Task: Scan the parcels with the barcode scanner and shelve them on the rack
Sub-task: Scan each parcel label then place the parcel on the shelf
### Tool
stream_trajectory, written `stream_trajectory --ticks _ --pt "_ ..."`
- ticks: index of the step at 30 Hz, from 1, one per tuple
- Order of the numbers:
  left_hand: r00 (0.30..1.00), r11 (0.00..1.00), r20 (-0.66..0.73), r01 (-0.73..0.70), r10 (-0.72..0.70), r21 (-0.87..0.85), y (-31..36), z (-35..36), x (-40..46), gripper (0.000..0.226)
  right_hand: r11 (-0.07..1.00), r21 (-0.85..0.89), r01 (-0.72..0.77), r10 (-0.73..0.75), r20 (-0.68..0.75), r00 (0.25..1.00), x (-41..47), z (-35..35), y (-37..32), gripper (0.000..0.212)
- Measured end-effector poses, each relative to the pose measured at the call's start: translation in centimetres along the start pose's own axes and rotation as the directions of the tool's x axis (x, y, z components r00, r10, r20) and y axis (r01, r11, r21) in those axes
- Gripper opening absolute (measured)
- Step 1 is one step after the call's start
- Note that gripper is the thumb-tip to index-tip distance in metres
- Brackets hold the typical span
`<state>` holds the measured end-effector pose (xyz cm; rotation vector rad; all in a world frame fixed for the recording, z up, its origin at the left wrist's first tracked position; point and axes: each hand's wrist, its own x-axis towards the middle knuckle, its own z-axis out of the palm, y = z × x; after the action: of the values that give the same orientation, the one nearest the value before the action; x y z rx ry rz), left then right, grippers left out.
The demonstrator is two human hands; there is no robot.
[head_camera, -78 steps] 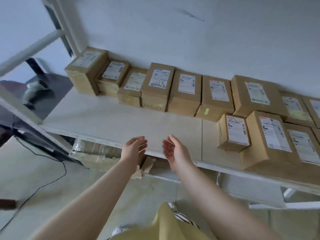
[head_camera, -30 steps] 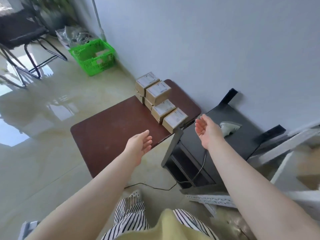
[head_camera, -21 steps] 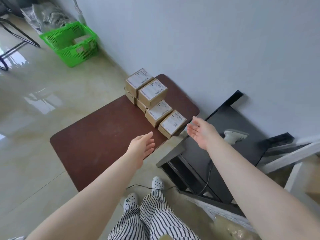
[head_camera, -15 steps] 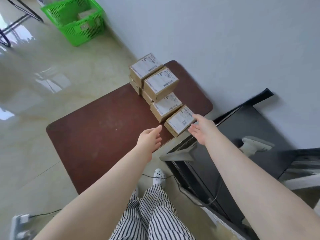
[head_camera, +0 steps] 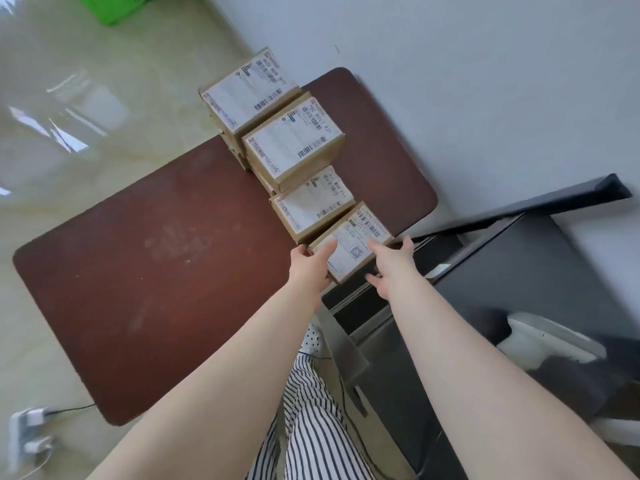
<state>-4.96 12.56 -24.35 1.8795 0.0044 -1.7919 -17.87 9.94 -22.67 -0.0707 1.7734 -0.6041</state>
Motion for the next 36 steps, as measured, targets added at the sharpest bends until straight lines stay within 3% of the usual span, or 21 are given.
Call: stream_trajectory --ticks 10,14,20,22,26,29,33,36 --pt "0.995 0.983 -0.1 0.016 0.003 0.181 -1.3 1.9 0.9 0.05 0.999 -0.006 0.051 -0.051 -0.068 0.996 0.5 0.7 0.7 0.067" --pt "0.999 0.995 -0.027 0.045 -0.043 0.084 -0.7 1.4 -0.7 0.051 0.98 -0.038 0.194 -0.196 -0.052 0.979 -1.2 0.6 0.3 0.069" --pt "0.995 0.999 0.095 -0.019 0.015 0.039 1.8 0.6 -4.7 0.068 0.899 -0.059 0.435 -0.433 0.046 0.9 -5.1 0.1 -0.6 0.08" --pt "0.989 0.995 0.138 -0.056 0.044 0.082 2.7 0.2 -6.4 0.071 0.879 -0.005 0.477 -0.476 0.043 0.878 -7.0 -0.4 -0.9 0.082" --pt "0.959 0.953 0.26 -0.183 0.117 0.243 4.9 -0.3 -10.0 0.056 0.818 0.133 0.559 -0.565 0.009 0.825 -10.8 -2.0 -1.3 0.08" --pt "0.923 0.903 0.359 -0.267 0.139 0.338 6.4 -0.5 -12.8 0.077 0.776 0.172 0.607 -0.621 0.039 0.783 -13.5 -3.8 -1.7 0.075" --pt "0.845 0.842 0.529 -0.34 0.078 0.419 7.4 -0.6 -16.5 0.038 0.765 0.087 0.638 -0.644 0.09 0.76 -16.5 -6.4 -1.3 0.077" --pt "0.821 0.777 0.571 -0.37 0.018 0.509 6.9 -0.6 -18.0 0.036 0.758 0.114 0.643 -0.652 0.093 0.752 -17.7 -8.8 -0.3 0.072"
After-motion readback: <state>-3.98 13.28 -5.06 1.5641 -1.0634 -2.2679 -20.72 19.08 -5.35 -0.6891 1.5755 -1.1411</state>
